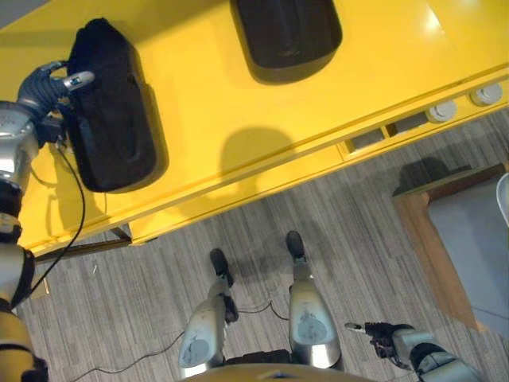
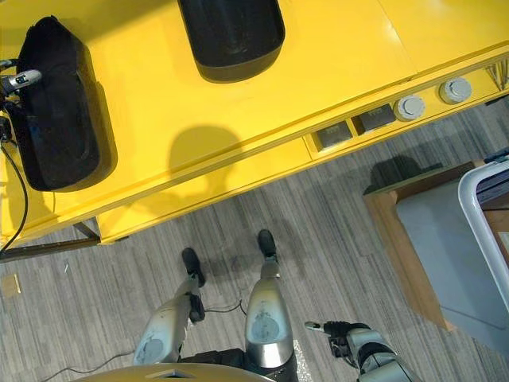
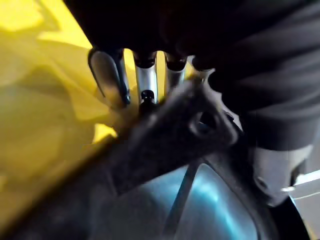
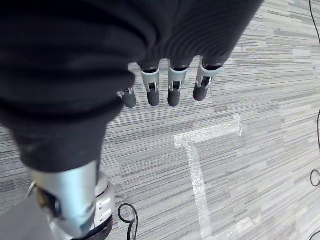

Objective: Move parts from the plastic box to the shelf.

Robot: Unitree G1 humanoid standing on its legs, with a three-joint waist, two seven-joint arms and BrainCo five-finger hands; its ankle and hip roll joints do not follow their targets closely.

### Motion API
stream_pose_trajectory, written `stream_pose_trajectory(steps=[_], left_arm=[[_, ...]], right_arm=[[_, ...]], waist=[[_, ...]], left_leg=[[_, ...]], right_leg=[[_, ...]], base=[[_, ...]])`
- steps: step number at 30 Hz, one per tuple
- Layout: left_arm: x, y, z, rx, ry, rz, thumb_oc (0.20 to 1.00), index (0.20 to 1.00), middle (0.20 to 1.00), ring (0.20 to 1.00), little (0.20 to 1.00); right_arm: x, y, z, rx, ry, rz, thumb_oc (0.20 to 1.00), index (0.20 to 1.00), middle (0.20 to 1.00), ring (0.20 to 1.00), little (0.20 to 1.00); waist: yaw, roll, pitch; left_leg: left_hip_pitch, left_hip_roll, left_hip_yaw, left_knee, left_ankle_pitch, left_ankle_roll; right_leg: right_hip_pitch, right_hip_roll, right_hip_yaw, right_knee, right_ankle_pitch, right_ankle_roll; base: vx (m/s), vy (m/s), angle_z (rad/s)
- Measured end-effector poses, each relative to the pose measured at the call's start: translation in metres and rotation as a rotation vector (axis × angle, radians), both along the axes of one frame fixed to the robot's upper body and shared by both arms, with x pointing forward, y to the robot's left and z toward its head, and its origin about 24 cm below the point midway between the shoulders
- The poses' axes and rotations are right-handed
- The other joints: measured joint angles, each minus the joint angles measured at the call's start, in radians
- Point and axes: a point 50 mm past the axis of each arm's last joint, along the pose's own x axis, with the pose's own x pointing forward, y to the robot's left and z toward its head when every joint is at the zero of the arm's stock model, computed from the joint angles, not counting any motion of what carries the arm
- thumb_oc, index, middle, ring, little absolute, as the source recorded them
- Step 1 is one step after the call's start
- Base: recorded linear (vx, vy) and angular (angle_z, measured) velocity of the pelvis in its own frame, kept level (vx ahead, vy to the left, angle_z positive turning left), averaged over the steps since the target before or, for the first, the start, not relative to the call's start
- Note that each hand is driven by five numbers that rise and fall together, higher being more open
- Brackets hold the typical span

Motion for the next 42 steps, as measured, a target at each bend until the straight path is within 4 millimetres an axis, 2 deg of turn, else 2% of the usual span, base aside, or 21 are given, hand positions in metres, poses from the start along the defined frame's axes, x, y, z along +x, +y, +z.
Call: stream_pose_trajectory(steps=[5, 7, 10, 13, 15, 16, 18, 19, 20, 21, 22, 23, 26, 29, 30, 31, 34, 37, 42], left_arm=[[0.003, -0.004, 0.001, 0.121, -0.011, 0.057, 1.0, 1.0, 1.0, 1.0, 1.0], [0.002, -0.004, 0.005, 0.152, -0.066, 0.096, 1.0, 1.0, 1.0, 1.0, 1.0], [-0.001, -0.008, 0.021, 0.164, -0.22, 0.145, 1.0, 1.0, 1.0, 1.0, 1.0], [-0.003, -0.022, 0.037, 0.164, -0.35, 0.105, 1.0, 1.0, 1.0, 1.0, 1.0], [-0.01, -0.04, 0.053, 0.155, -0.499, 0.013, 1.0, 1.0, 1.0, 1.0, 1.0], [-0.013, -0.049, 0.057, 0.142, -0.545, -0.032, 1.0, 1.0, 1.0, 1.0, 1.0], [-0.018, -0.054, 0.056, 0.124, -0.593, -0.078, 1.0, 1.0, 1.0, 1.0, 1.0], [-0.025, -0.062, 0.053, 0.063, -0.621, -0.141, 1.0, 1.0, 1.0, 1.0, 1.0], [-0.027, -0.068, 0.044, 0.036, -0.623, -0.179, 1.0, 1.0, 1.0, 1.0, 1.0], [-0.029, -0.073, 0.032, 0.018, -0.604, -0.221, 0.2, 0.2, 0.2, 0.2, 0.2], [-0.037, -0.085, 0.013, -0.037, -0.587, -0.299, 0.2, 0.2, 0.2, 0.2, 0.2], [-0.044, -0.094, 0.002, -0.074, -0.583, -0.349, 0.2, 0.2, 0.2, 0.2, 0.2], [-0.061, -0.115, -0.044, -0.162, -0.482, -0.466, 0.2, 0.2, 0.2, 0.2, 0.2], [-0.083, -0.13, -0.096, -0.345, -0.389, -0.476, 0.2, 0.2, 0.2, 0.2, 0.2], [-0.093, -0.135, -0.127, -0.426, -0.302, -0.45, 0.2, 0.2, 0.2, 0.2, 0.2], [-0.097, -0.137, -0.138, -0.463, -0.275, -0.428, 0.2, 0.2, 0.2, 0.2, 0.2], [-0.104, -0.141, -0.159, -0.523, -0.214, -0.381, 0.2, 0.2, 0.2, 0.2, 0.2], [-0.111, -0.147, -0.173, -0.55, -0.183, -0.343, 0.2, 0.2, 0.2, 0.2, 0.2], [-0.116, -0.166, -0.187, -0.483, -0.101, -0.405, 0.2, 0.2, 0.2, 0.2, 0.2]], right_arm=[[0.003, 0.001, 0.001, 0.004, -0.011, 0.003, 1.0, 1.0, 1.0, 1.0, 1.0], [0.004, 0.002, 0.001, 0.013, -0.022, -0.001, 1.0, 1.0, 1.0, 1.0, 1.0], [0.002, 0.015, -0.006, 0.054, -0.024, -0.01, 1.0, 1.0, 1.0, 1.0, 1.0], [-0.004, 0.028, -0.015, 0.093, 0.004, -0.024, 1.0, 1.0, 1.0, 1.0, 1.0], [-0.019, 0.041, -0.025, 0.127, 0.053, -0.032, 1.0, 1.0, 1.0, 1.0, 1.0], [-0.03, 0.045, -0.03, 0.136, 0.087, -0.043, 1.0, 1.0, 1.0, 1.0, 1.0], [-0.041, 0.048, -0.034, 0.146, 0.112, -0.049, 1.0, 1.0, 1.0, 1.0, 1.0], [-0.048, 0.052, -0.037, 0.159, 0.137, -0.058, 1.0, 1.0, 1.0, 1.0, 1.0], [-0.063, 0.052, -0.041, 0.164, 0.175, -0.08, 1.0, 1.0, 1.0, 1.0, 1.0], [-0.066, 0.054, -0.042, 0.165, 0.184, -0.075, 1.0, 1.0, 1.0, 1.0, 1.0], [-0.077, 0.051, -0.043, 0.15, 0.225, -0.074, 1.0, 1.0, 1.0, 1.0, 1.0], [-0.079, 0.051, -0.043, 0.146, 0.235, -0.071, 1.0, 1.0, 1.0, 1.0, 1.0], [-0.085, 0.049, -0.044, 0.131, 0.26, -0.078, 1.0, 1.0, 1.0, 1.0, 1.0], [-0.093, 0.05, -0.045, 0.123, 0.274, -0.094, 1.0, 1.0, 1.0, 1.0, 1.0], [-0.102, 0.055, -0.048, 0.126, 0.292, -0.111, 1.0, 1.0, 1.0, 1.0, 1.0], [-0.105, 0.057, -0.049, 0.128, 0.296, -0.115, 1.0, 1.0, 1.0, 1.0, 1.0], [-0.11, 0.061, -0.05, 0.151, 0.298, -0.153, 1.0, 1.0, 1.0, 1.0, 1.0], [-0.11, 0.061, -0.05, 0.16, 0.293, -0.169, 1.0, 1.0, 1.0, 1.0, 1.0], [-0.107, 0.058, -0.049, 0.16, 0.281, -0.183, 1.0, 1.0, 1.0, 1.0, 1.0]], waist=[[0.0, -0.003, -0.001], [0.002, -0.007, -0.003], [0.009, -0.037, -0.024], [0.019, -0.07, -0.072], [0.026, -0.102, -0.129], [0.029, -0.109, -0.164], [0.041, -0.107, -0.228], [0.046, -0.109, -0.246], [0.05, -0.106, -0.282], [0.066, -0.096, -0.328], [0.082, -0.085, -0.388], [0.088, -0.082, -0.403], [0.125, -0.077, -0.431], [0.156, -0.084, -0.438], [0.171, -0.1, -0.439], [0.181, -0.107, -0.442], [0.207, -0.124, -0.432], [0.21, -0.125, -0.427], [0.21, -0.107, -0.389]], left_leg=[[0.036, 0.001, -0.002, 0.0, 0.004, 0.005], [0.052, 0.002, -0.007, 0.0, 0.004, 0.005], [0.09, 0.008, -0.013, 0.0, -0.006, -0.006], [0.109, 0.013, -0.017, 0.0, -0.009, -0.009], [0.145, 0.016, -0.024, 0.0, -0.019, -0.012], [0.158, 0.016, -0.024, 0.0, -0.024, -0.011], [0.166, 0.015, -0.023, 0.0, -0.035, -0.006], [0.213, 0.016, -0.023, 0.0, -0.044, -0.01], [0.223, 0.016, -0.02, -0.001, -0.053, -0.011], [0.215, 0.016, -0.021, -0.001, -0.061, -0.008], [0.216, 0.016, -0.024, -0.001, -0.066, -0.008], [0.227, 0.015, -0.025, -0.001, -0.068, -0.007], [0.246, 0.019, -0.031, -0.001, -0.071, -0.007], [0.244, 0.024, -0.044, -0.001, -0.07, -0.005], [0.236, 0.027, -0.055, -0.001, -0.07, -0.005], [0.227, 0.03, -0.057, -0.001, -0.07, -0.005], [0.22, 0.03, -0.058, 0.0, -0.061, 0.005], [0.208, 0.029, -0.06, -0.001, -0.061, 0.005], [0.174, 0.029, -0.071, 0.0, -0.056, 0.011]], right_leg=[[0.041, 0.0, -0.01, 0.0, 0.002, 0.001], [0.06, 0.0, -0.016, 0.0, 0.001, 0.001], [0.101, 0.006, -0.022, 0.0, -0.005, -0.004], [0.122, 0.01, -0.028, 0.0, -0.007, -0.007], [0.165, 0.011, -0.04, 0.0, -0.021, -0.012], [0.178, 0.011, -0.042, 0.0, -0.027, -0.011], [0.186, 0.009, -0.044, 0.0, -0.036, -0.012], [0.234, 0.009, -0.047, 0.0, -0.046, -0.013], [0.241, 0.009, -0.045, -0.002, -0.059, -0.011], [0.242, 0.009, -0.046, -0.001, -0.069, -0.018], [0.245, 0.009, -0.047, -0.002, -0.075, -0.017], [0.256, 0.009, -0.049, -0.003, -0.076, -0.014], [0.28, 0.012, -0.057, -0.007, -0.092, -0.015], [0.288, 0.014, -0.074, -0.007, -0.093, -0.017], [0.284, 0.018, -0.082, -0.007, -0.095, -0.019], [0.282, 0.019, -0.09, -0.007, -0.095, -0.019], [0.285, 0.018, -0.101, -0.007, -0.093, -0.02], [0.272, 0.016, -0.102, -0.007, -0.093, -0.02], [0.245, 0.02, -0.105, -0.007, -0.091, -0.021]], base=[[-0.02, -0.026, 0.04], [-0.01, -0.052, 0.06], [0.0, -0.044, 0.04], [0.03, -0.027, 0.03], [0.06, -0.043, 0.1], [0.07, -0.044, 0.04], [0.12, -0.052, 0.0], [0.09, -0.036, 0.0], [0.05, -0.036, 0.0], [0.02, -0.051, 0.0], [0.01, -0.054, 0.04], [0.02, -0.054, 0.09], [0.01, -0.038, 0.07], [0.01, -0.043, 0.18], [0.02, -0.051, 0.31], [0.02, -0.056, 0.32], [0.0, -0.066, 0.16], [-0.01, -0.054, 0.0], [-0.08, -0.017, 0.05]])
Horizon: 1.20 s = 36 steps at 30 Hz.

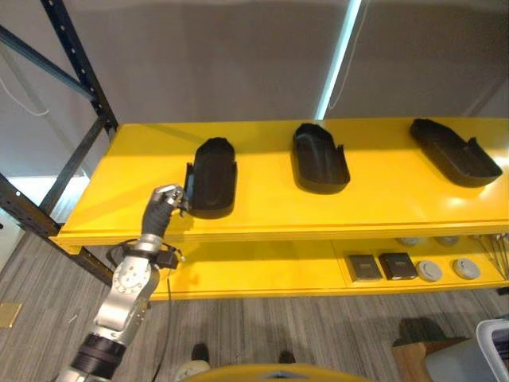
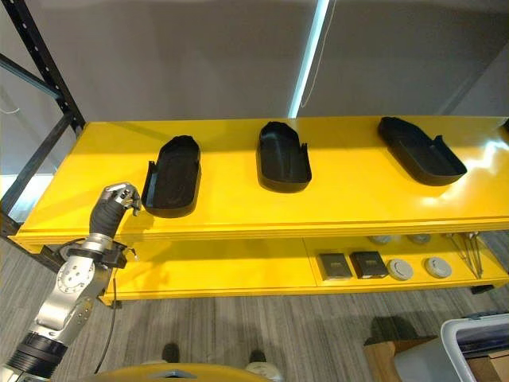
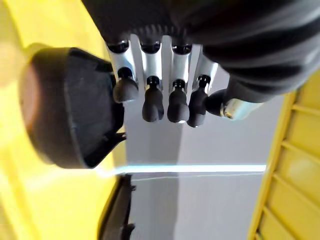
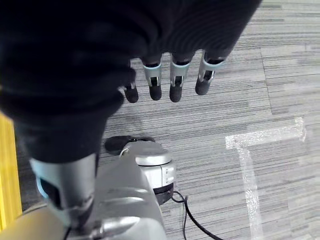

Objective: Move parts from the plastic box to the shelf.

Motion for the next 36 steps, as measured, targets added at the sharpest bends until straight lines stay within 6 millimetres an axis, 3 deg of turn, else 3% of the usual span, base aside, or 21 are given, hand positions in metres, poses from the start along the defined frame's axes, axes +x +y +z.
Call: stream_pose_trajectory(steps=[4, 5, 10, 24, 36], left_arm=[[0.001, -0.007, 0.0, 0.014, -0.004, -0.016, 0.2, 0.2, 0.2, 0.2, 0.2], [0.007, -0.012, 0.006, -0.002, -0.023, -0.013, 0.2, 0.2, 0.2, 0.2, 0.2], [0.021, -0.015, 0.02, -0.029, -0.067, 0.028, 0.2, 0.2, 0.2, 0.2, 0.2], [0.042, -0.022, 0.04, -0.122, -0.128, 0.156, 0.2, 0.2, 0.2, 0.2, 0.2], [0.052, -0.017, 0.045, -0.124, -0.138, 0.227, 0.2, 0.2, 0.2, 0.2, 0.2]], right_arm=[[0.012, -0.005, 0.003, -0.007, -0.031, -0.011, 1.0, 1.0, 1.0, 1.0, 1.0], [0.022, -0.009, 0.006, -0.017, -0.051, -0.002, 1.0, 1.0, 1.0, 1.0, 1.0], [0.039, -0.01, 0.009, -0.02, -0.093, 0.006, 1.0, 1.0, 1.0, 1.0, 1.0], [0.054, -0.008, 0.012, -0.002, -0.151, -0.007, 1.0, 1.0, 1.0, 1.0, 1.0], [0.055, -0.006, 0.012, 0.001, -0.154, 0.003, 1.0, 1.0, 1.0, 1.0, 1.0]], waist=[[-0.008, 0.02, 0.024], [-0.017, 0.036, 0.062], [-0.031, 0.042, 0.134], [-0.089, 0.043, 0.209], [-0.105, 0.035, 0.215]], left_leg=[[-0.041, -0.001, -0.004, 0.0, 0.034, 0.016], [-0.066, -0.005, -0.009, 0.001, 0.045, 0.01], [-0.076, -0.006, -0.008, 0.0, 0.048, 0.007], [-0.071, -0.005, 0.016, 0.0, 0.043, 0.002], [-0.058, -0.006, 0.023, 0.0, 0.04, -0.001]], right_leg=[[-0.049, 0.001, -0.006, 0.0, 0.018, 0.008], [-0.068, -0.001, -0.008, 0.0, 0.033, 0.007], [-0.082, -0.002, -0.004, 0.0, 0.033, 0.014], [-0.088, -0.002, 0.014, 0.0, 0.033, 0.015], [-0.078, -0.003, 0.024, 0.001, 0.035, 0.012]], base=[[-0.13, 0.003, 0.03], [-0.06, -0.009, 0.06], [-0.04, -0.011, -0.02], [0.01, 0.008, -0.03], [0.0, 0.005, -0.02]])
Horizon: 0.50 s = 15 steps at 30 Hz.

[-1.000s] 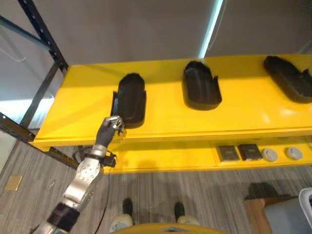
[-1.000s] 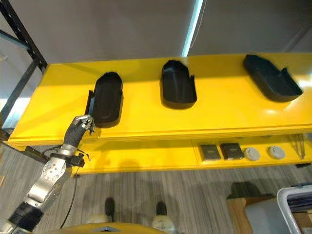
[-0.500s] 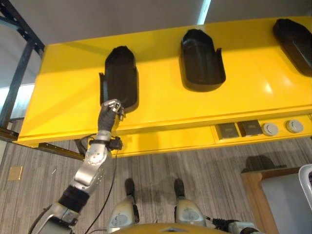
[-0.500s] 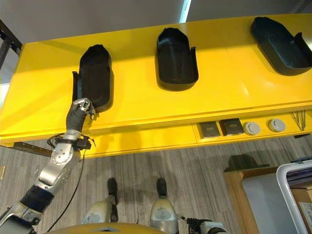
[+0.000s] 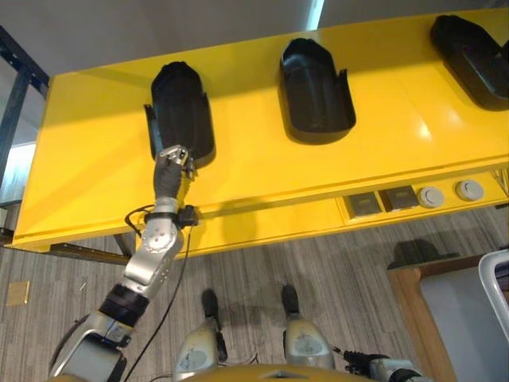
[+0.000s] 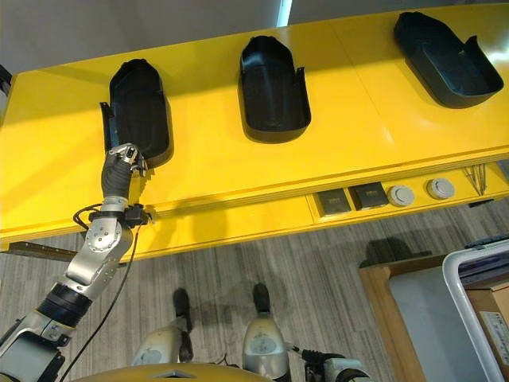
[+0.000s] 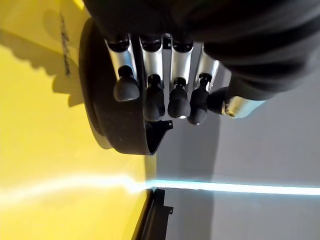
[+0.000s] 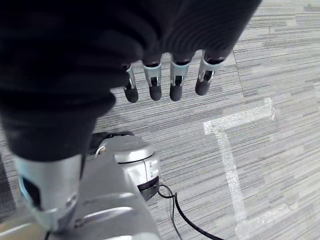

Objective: Move parts from the plastic box to the shelf.

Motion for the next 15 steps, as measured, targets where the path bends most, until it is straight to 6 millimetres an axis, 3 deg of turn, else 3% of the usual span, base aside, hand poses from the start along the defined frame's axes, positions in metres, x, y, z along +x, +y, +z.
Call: stream_pose_trajectory(steps=[3, 4, 5, 6, 8, 9, 13, 15], left_arm=[[-0.003, 0.002, -0.006, 0.001, 0.019, 0.01, 0.2, 0.2, 0.2, 0.2, 0.2], [-0.006, 0.007, -0.008, 0.018, 0.004, 0.036, 0.545, 0.545, 0.545, 0.545, 0.545], [-0.011, 0.012, -0.013, 0.041, -0.004, 0.064, 0.627, 0.627, 0.627, 0.627, 0.627], [-0.018, 0.017, -0.02, 0.064, 0.0, 0.1, 0.846, 0.846, 0.846, 0.846, 0.846], [-0.034, 0.025, -0.038, 0.156, 0.026, 0.15, 1.0, 1.0, 1.0, 1.0, 1.0], [-0.047, 0.031, -0.051, 0.275, 0.042, 0.171, 1.0, 1.0, 1.0, 1.0, 1.0], [-0.068, 0.044, -0.07, 0.492, 0.051, 0.188, 1.0, 1.0, 1.0, 1.0, 1.0], [-0.083, 0.058, -0.095, 0.585, 0.148, 0.215, 1.0, 1.0, 1.0, 1.0, 1.0]], right_arm=[[-0.002, 0.002, -0.001, 0.006, 0.003, -0.006, 1.0, 1.0, 1.0, 1.0, 1.0], [0.0, 0.002, -0.001, 0.005, -0.001, -0.006, 1.0, 1.0, 1.0, 1.0, 1.0], [-0.001, 0.003, -0.001, 0.009, 0.001, -0.014, 1.0, 1.0, 1.0, 1.0, 1.0], [-0.004, 0.004, -0.002, 0.003, 0.009, -0.018, 1.0, 1.0, 1.0, 1.0, 1.0], [-0.012, 0.003, -0.004, -0.007, 0.027, -0.028, 1.0, 1.0, 1.0, 1.0, 1.0], [-0.017, 0.003, -0.005, -0.009, 0.042, -0.032, 1.0, 1.0, 1.0, 1.0, 1.0], [-0.028, 0.003, -0.007, -0.015, 0.071, -0.039, 1.0, 1.0, 1.0, 1.0, 1.0], [-0.029, 0.008, -0.009, -0.003, 0.083, -0.046, 1.0, 1.0, 1.0, 1.0, 1.0]], waist=[[0.004, -0.006, 0.002], [0.01, -0.006, 0.002], [0.011, -0.007, 0.001], [0.014, -0.008, -0.005], [0.036, -0.008, -0.027], [0.059, -0.01, -0.068], [0.106, -0.028, -0.132], [0.117, -0.038, -0.173]], left_leg=[[0.038, 0.0, -0.002, 0.0, -0.006, -0.003], [0.049, 0.001, -0.006, 0.0, -0.015, -0.009], [0.061, 0.002, -0.008, 0.0, -0.015, -0.009], [0.075, 0.002, -0.009, 0.0, -0.018, -0.006], [0.096, 0.004, -0.009, -0.001, -0.029, -0.009], [0.098, 0.003, -0.019, -0.001, -0.026, -0.002], [0.115, -0.001, -0.037, -0.001, -0.029, 0.0], [0.122, -0.004, -0.053, 0.0, -0.028, 0.0]], right_leg=[[0.042, 0.0, -0.007, 0.0, -0.004, 0.001], [0.056, -0.001, -0.016, 0.0, -0.01, -0.001], [0.07, 0.0, -0.02, 0.0, -0.012, -0.003], [0.086, 0.0, -0.021, 0.0, -0.017, -0.004], [0.111, 0.0, -0.025, 0.0, -0.027, -0.006], [0.116, 0.0, -0.042, 0.0, -0.031, -0.007], [0.145, -0.001, -0.056, 0.0, -0.039, -0.01], [0.162, -0.003, -0.071, -0.001, -0.045, -0.008]], base=[[0.01, -0.002, 0.06], [0.03, -0.006, 0.08], [0.03, -0.004, 0.09], [0.01, 0.002, 0.06], [0.0, 0.013, 0.07], [-0.01, 0.03, 0.21], [-0.02, 0.035, 0.18], [-0.05, 0.013, 0.19]])
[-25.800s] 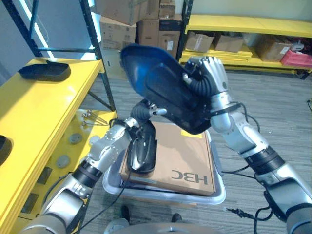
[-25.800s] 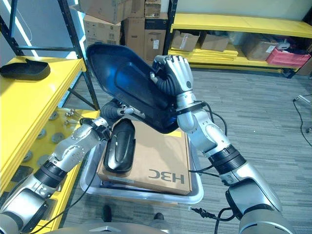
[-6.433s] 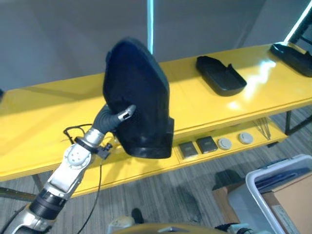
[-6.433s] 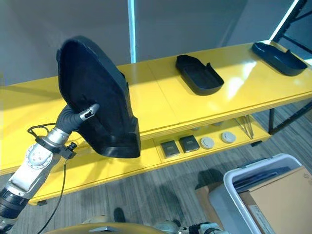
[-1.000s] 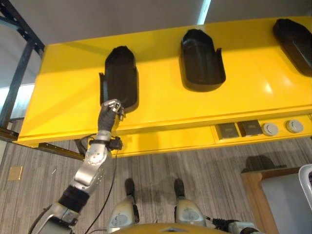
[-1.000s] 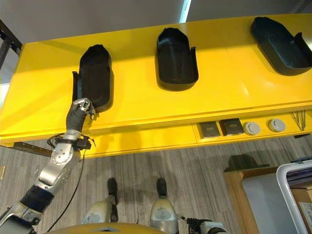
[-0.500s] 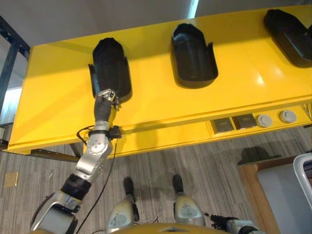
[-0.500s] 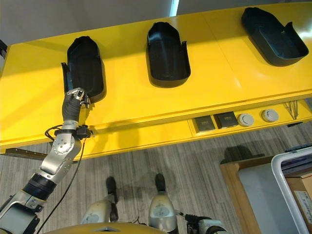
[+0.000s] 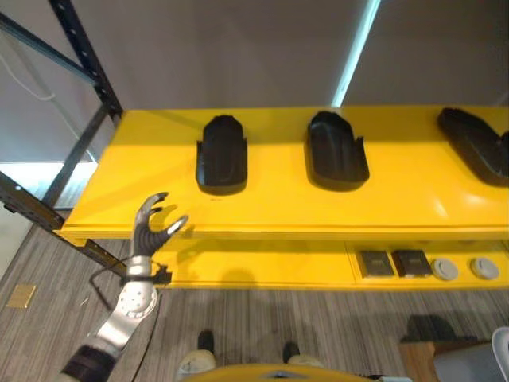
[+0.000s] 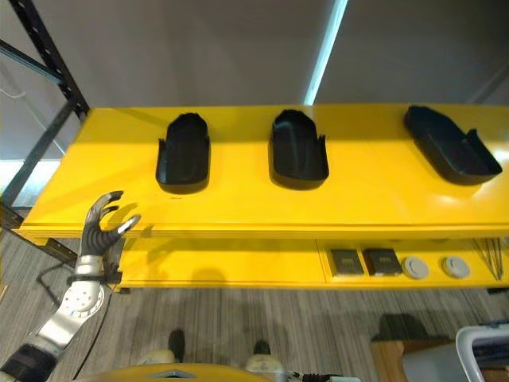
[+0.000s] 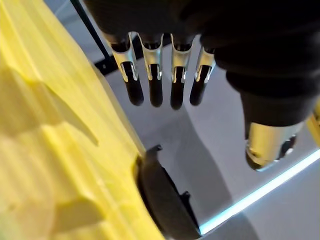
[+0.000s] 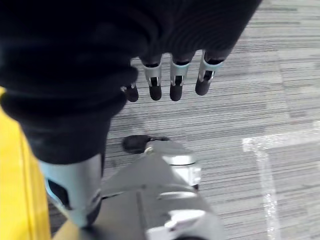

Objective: Move parts from the plastic box to the shelf.

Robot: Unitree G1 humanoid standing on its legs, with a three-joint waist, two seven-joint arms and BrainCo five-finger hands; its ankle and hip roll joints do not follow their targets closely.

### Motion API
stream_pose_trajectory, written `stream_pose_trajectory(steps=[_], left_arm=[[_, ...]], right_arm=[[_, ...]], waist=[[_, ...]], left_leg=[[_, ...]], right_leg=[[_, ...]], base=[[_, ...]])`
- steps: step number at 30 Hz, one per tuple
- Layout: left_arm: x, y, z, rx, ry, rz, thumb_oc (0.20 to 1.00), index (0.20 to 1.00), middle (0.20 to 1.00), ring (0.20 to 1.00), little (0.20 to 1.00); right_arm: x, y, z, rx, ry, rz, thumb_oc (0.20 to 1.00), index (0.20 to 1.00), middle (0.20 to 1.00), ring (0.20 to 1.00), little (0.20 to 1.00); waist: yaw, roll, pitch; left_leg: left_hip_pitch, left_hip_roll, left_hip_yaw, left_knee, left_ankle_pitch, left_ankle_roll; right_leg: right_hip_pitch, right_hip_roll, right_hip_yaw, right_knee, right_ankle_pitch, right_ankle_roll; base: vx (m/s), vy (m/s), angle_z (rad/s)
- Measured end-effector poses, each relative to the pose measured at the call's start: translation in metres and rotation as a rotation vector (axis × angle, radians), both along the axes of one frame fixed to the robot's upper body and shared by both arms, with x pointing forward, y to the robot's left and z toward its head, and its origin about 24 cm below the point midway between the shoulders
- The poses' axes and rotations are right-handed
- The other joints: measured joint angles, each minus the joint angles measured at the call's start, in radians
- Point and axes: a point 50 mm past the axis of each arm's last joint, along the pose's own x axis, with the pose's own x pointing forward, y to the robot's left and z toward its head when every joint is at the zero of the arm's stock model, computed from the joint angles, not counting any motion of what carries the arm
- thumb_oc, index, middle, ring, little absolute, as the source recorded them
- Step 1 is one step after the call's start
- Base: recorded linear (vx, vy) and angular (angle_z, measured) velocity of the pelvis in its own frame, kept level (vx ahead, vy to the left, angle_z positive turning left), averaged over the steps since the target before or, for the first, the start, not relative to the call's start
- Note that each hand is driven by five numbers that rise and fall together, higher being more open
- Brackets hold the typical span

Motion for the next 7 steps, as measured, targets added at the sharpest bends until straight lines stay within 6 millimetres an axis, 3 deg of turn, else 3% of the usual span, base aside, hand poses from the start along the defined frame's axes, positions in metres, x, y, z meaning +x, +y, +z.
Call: stream_pose_trajectory(steps=[2, 4, 5, 6, 7], left_arm=[[-0.012, 0.006, -0.024, 0.049, 0.098, 0.037, 1.0, 1.0, 1.0, 1.0, 1.0], [-0.059, 0.026, -0.09, 0.116, 0.426, 0.208, 1.0, 1.0, 1.0, 1.0, 1.0], [-0.069, 0.028, -0.099, 0.13, 0.485, 0.233, 1.0, 1.0, 1.0, 1.0, 1.0], [-0.097, 0.033, -0.122, 0.153, 0.622, 0.297, 1.0, 1.0, 1.0, 1.0, 1.0], [-0.106, 0.034, -0.131, 0.163, 0.681, 0.323, 1.0, 1.0, 1.0, 1.0, 1.0]], right_arm=[[0.003, 0.003, 0.0, 0.008, -0.005, -0.001, 1.0, 1.0, 1.0, 1.0, 1.0], [0.006, 0.009, -0.002, 0.034, -0.011, -0.012, 1.0, 1.0, 1.0, 1.0, 1.0], [0.005, 0.011, -0.002, 0.039, -0.008, -0.013, 1.0, 1.0, 1.0, 1.0, 1.0], [0.001, 0.016, -0.004, 0.052, 0.009, -0.027, 1.0, 1.0, 1.0, 1.0, 1.0], [-0.001, 0.016, -0.005, 0.056, 0.01, -0.041, 1.0, 1.0, 1.0, 1.0, 1.0]], waist=[[0.021, 0.001, -0.02], [0.029, 0.008, -0.053], [0.035, 0.009, -0.054], [0.048, 0.003, -0.063], [0.048, -0.016, -0.06]], left_leg=[[-0.005, 0.0, -0.01, 0.0, -0.004, -0.005], [-0.013, 0.005, -0.013, 0.0, -0.008, -0.009], [-0.021, 0.006, -0.014, 0.0, -0.009, -0.01], [-0.045, 0.005, -0.018, 0.0, -0.031, -0.017], [-0.047, 0.001, -0.013, 0.002, -0.037, -0.019]], right_leg=[[0.009, 0.001, -0.007, 0.0, -0.013, -0.003], [0.009, 0.003, -0.026, 0.0, -0.018, -0.004], [0.007, 0.005, -0.032, 0.0, -0.019, -0.006], [-0.011, 0.003, -0.038, 0.0, -0.021, -0.009], [-0.025, -0.011, -0.041, -0.001, -0.021, -0.014]], base=[[-0.05, 0.014, 0.14], [-0.07, 0.019, 0.2], [-0.07, 0.012, 0.43], [-0.05, 0.01, 0.35], [-0.05, 0.014, 0.38]])
